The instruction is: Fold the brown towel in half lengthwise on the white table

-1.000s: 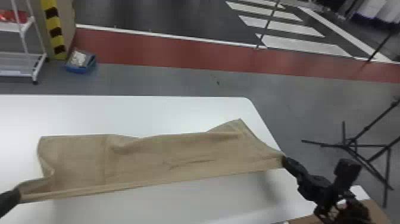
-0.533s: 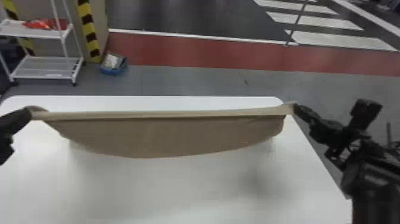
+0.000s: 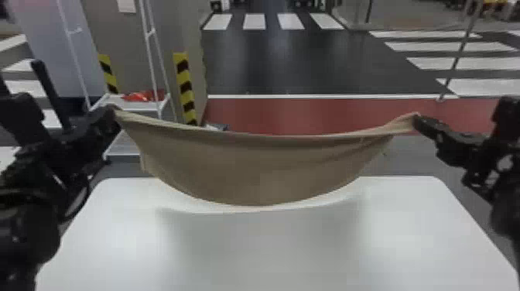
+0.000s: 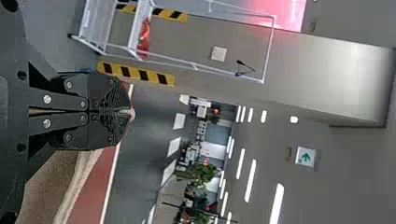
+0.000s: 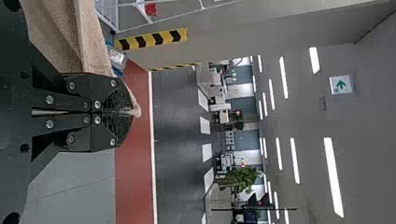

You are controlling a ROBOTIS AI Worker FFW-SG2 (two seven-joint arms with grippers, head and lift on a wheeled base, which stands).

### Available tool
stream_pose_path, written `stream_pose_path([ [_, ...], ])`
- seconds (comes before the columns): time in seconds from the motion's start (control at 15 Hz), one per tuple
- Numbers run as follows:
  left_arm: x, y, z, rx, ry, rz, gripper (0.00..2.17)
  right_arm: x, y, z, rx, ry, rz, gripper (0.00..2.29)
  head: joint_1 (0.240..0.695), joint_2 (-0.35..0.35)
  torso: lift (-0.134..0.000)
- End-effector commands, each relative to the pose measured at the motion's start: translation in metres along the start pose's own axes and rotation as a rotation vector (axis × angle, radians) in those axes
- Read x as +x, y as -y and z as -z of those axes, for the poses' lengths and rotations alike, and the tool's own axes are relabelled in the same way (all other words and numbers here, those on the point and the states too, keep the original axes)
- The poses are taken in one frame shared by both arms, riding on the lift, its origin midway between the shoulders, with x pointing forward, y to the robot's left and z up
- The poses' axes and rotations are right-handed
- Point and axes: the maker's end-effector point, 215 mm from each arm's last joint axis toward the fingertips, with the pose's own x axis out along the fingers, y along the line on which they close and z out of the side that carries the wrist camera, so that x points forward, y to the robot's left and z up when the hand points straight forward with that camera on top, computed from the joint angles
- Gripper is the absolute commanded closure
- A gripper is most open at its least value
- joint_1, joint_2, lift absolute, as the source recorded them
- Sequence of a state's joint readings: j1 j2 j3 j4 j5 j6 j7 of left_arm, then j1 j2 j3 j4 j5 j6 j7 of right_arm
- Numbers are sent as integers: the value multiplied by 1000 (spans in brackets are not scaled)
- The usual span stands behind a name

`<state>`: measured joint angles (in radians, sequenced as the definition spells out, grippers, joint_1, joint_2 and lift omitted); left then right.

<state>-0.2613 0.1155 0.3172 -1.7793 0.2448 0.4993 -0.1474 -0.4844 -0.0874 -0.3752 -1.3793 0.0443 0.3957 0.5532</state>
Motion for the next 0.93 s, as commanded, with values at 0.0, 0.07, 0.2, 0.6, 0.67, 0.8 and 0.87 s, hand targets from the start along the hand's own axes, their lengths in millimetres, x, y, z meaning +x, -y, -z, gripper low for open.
stream_pose_path([
  [0.0, -11, 4, -9, -4, 24, 23, 1892, -11, 10, 7, -29, -19, 5, 1325, 466, 23, -57],
  [0.07, -27, 1, -8, 8, 24, 21, 1892, -29, 23, 30, -25, -50, 19, 1325, 462, 21, -57],
  [0.2, -73, 3, 26, 19, -56, 44, 1892, -81, 47, 83, 11, -117, 22, 1325, 476, 11, -57],
  [0.6, -193, 26, 203, -106, -474, 53, 1892, -193, 73, 200, 104, -291, -1, 1325, 695, -93, -57],
  [0.67, -217, 26, 219, -111, -552, 43, 1889, -212, 76, 208, 128, -308, 9, 1325, 695, -128, -57],
  [0.8, -258, 28, 240, -110, -692, 26, 1892, -240, 77, 212, 227, -318, 8, 1325, 695, -151, -57],
  [0.87, -276, 30, 244, -122, -748, 28, 1892, -253, 74, 218, 263, -348, 1, 1325, 695, -174, -57],
])
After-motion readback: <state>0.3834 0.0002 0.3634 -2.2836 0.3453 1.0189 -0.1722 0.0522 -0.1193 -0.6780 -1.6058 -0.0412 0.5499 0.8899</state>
